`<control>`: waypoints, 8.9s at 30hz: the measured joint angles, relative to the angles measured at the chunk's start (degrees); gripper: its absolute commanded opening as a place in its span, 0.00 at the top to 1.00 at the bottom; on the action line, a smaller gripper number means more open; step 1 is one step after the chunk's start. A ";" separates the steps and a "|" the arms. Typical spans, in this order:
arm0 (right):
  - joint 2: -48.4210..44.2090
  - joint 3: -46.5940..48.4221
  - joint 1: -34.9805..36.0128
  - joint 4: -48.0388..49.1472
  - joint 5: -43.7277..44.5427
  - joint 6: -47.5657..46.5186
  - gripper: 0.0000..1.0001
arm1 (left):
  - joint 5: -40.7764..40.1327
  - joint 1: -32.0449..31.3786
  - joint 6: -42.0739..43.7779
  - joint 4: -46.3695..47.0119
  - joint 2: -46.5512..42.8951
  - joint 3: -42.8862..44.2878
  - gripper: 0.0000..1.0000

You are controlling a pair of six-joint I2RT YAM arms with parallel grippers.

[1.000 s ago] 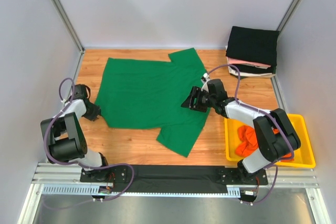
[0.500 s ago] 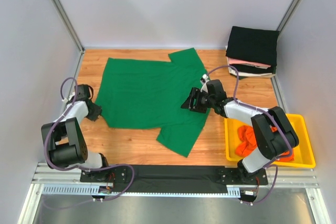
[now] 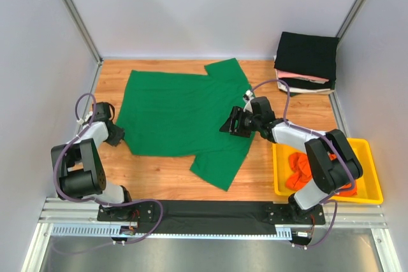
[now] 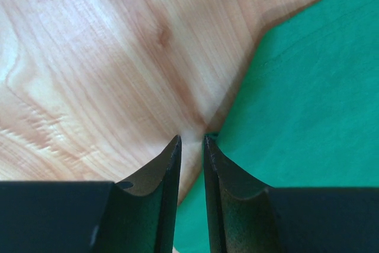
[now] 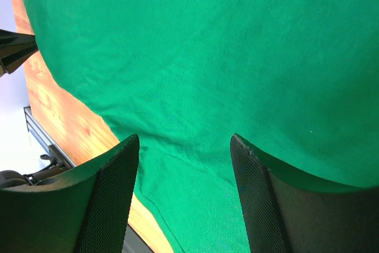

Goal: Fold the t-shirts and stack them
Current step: Fold the tshirt

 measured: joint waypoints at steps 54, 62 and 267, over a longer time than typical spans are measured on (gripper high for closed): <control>1.97 1.53 0.00 -0.04 -2.58 -0.04 0.36 | 3.74 -1.64 -0.37 9.77 -0.09 -2.69 0.69; 2.08 2.23 -0.68 -0.13 -3.50 -0.04 0.37 | 3.37 -3.87 1.09 10.08 3.10 0.07 0.98; -7.58 27.39 -9.62 -46.40 19.12 -4.96 0.38 | 19.04 10.95 16.87 -23.54 -25.11 9.60 0.39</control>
